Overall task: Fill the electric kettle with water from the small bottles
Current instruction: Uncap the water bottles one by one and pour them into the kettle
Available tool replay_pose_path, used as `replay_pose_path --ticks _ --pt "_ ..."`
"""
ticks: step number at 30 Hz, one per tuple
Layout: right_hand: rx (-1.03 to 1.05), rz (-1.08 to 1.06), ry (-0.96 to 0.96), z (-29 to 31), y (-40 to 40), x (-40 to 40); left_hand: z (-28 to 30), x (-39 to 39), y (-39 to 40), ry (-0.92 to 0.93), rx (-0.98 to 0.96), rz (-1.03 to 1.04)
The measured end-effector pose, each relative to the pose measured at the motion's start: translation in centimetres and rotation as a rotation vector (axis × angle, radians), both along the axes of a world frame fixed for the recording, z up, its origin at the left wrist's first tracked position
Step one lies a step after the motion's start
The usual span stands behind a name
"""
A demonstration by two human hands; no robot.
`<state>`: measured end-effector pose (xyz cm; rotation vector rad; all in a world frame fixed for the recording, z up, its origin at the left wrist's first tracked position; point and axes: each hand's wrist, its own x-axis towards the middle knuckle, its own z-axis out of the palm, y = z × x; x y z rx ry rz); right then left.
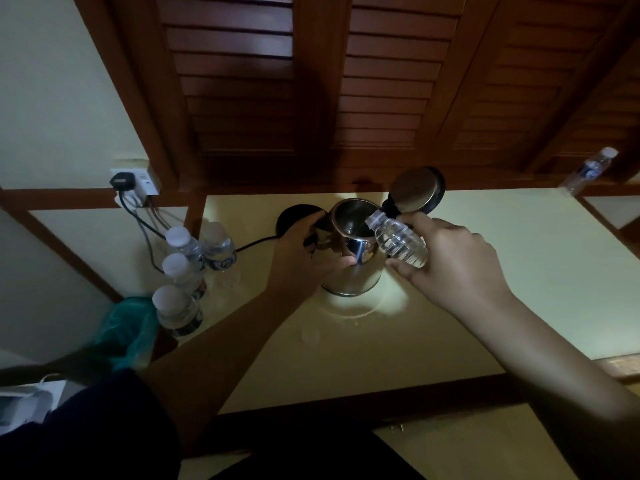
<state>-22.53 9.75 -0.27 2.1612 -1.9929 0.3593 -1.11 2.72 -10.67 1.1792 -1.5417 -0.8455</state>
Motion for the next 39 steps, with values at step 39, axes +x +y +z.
replay_pose_path --ticks 39 --pt "0.097 -0.048 0.111 2.2 -0.3 0.5 2.2 1.7 -2.3 -0.174 -0.126 -0.149"
